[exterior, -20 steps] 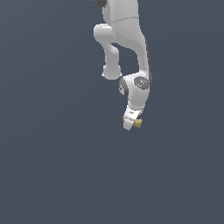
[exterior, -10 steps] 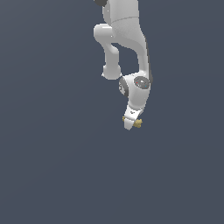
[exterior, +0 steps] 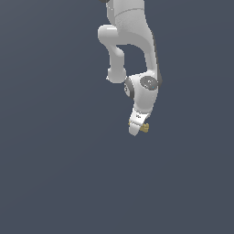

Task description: Pick up the object and move it to a goal position.

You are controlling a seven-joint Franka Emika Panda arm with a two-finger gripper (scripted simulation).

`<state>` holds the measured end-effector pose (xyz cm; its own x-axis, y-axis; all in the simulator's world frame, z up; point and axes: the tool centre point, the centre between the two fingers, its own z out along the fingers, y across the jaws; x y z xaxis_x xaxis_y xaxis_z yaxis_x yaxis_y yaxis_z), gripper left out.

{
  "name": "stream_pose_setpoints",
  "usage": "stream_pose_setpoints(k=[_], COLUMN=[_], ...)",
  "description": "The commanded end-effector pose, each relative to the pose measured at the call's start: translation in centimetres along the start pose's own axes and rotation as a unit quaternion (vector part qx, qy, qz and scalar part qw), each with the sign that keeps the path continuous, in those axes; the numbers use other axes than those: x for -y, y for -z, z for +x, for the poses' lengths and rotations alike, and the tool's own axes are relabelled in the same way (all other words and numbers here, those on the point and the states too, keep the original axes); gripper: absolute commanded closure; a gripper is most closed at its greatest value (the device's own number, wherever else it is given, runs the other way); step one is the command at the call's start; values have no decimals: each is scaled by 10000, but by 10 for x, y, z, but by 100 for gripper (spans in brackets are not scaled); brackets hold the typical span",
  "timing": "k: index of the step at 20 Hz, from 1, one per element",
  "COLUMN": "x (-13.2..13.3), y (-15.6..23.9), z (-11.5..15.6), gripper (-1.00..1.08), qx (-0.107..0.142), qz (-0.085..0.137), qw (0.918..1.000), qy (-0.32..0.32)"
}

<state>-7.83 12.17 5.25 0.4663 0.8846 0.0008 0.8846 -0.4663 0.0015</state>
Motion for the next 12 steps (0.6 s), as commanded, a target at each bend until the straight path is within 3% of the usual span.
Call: stream_pose_setpoints(k=[1,12], x=[-8,-54], y=[15,99], z=[2,14], gripper=[108,108], qx=[-4,-8], qz=[0,13], qw=[10000,10000], qy=[-1,-8])
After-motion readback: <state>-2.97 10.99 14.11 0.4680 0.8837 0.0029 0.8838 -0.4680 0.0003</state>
